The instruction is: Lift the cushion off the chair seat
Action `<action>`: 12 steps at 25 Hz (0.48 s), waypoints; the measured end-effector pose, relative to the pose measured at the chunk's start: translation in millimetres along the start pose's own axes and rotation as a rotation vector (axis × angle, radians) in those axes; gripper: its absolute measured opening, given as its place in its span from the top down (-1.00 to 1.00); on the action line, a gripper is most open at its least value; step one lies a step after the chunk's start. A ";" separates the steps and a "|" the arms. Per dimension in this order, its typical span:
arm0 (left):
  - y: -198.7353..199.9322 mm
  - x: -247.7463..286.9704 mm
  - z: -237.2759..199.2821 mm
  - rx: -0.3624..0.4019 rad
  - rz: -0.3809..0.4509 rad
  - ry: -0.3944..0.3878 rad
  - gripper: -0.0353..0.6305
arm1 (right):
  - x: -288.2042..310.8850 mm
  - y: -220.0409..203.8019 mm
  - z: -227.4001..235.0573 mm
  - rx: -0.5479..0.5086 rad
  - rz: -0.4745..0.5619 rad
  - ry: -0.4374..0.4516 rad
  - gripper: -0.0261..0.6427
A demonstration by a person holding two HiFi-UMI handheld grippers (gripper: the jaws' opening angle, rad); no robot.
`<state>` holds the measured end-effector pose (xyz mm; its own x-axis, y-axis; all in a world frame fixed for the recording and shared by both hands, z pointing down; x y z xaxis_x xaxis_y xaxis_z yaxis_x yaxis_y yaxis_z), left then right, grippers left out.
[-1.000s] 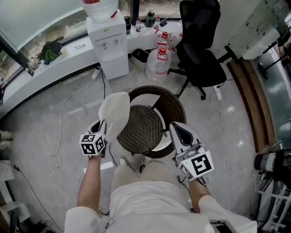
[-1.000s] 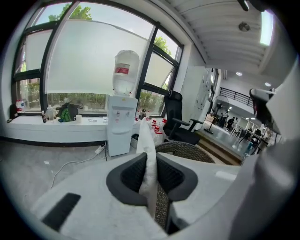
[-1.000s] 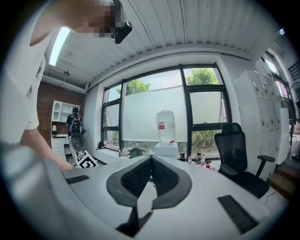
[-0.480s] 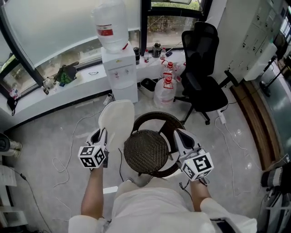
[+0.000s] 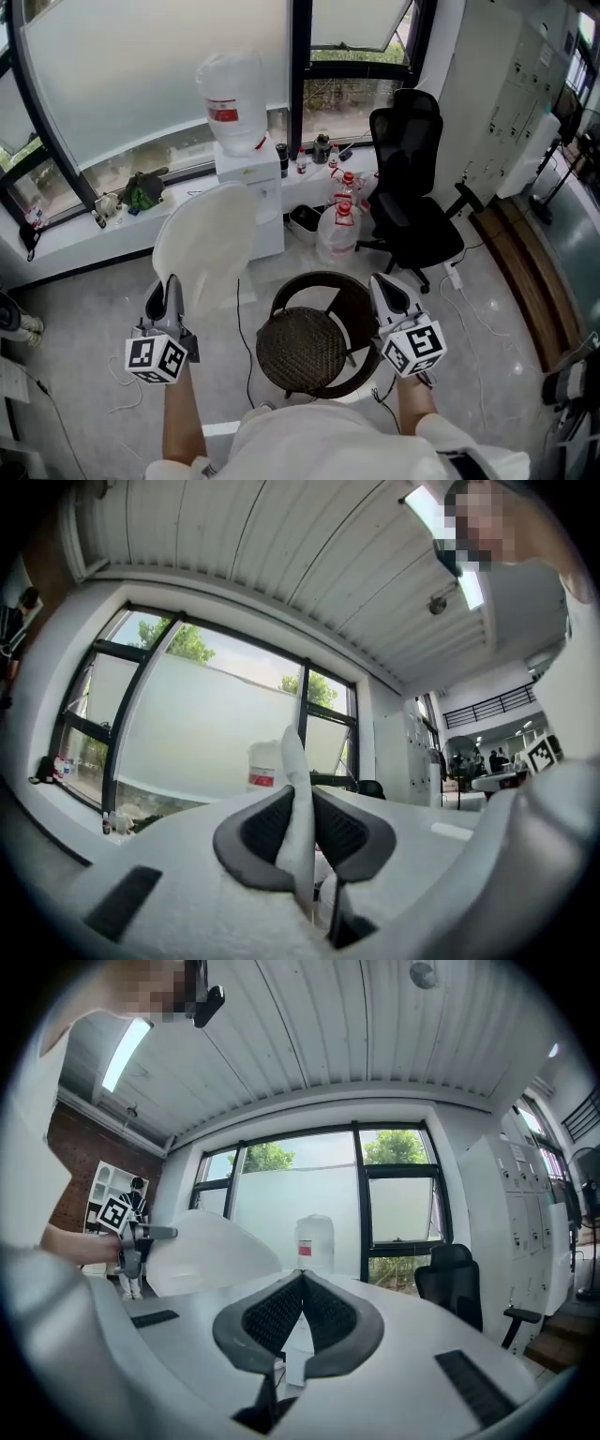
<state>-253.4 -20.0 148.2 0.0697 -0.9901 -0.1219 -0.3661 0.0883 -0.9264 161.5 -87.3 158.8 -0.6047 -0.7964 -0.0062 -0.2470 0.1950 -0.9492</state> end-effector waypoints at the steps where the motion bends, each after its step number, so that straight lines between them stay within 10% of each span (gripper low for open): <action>1: 10.8 -2.9 -0.6 0.006 0.032 0.001 0.74 | 0.4 1.1 5.5 -0.002 0.000 -0.012 0.92; 12: 79.2 -44.5 2.4 -0.008 0.254 0.025 0.74 | 0.8 16.0 39.0 0.006 0.012 -0.092 0.92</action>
<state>-283.2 31.3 79.4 -0.0487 -0.9385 -0.3417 -0.3760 0.3342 -0.8643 186.6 -107.2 131.3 -0.5358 -0.8431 -0.0462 -0.2358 0.2019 -0.9506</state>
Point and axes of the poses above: the fingertips, and each gripper's own axes: x forward along the fingers, z to its right, y out of its top, the point moved 4 cm from there along -x, backward along the fingers, and after that the axes turned 15 degrees about -x, right-handed, at the moved point
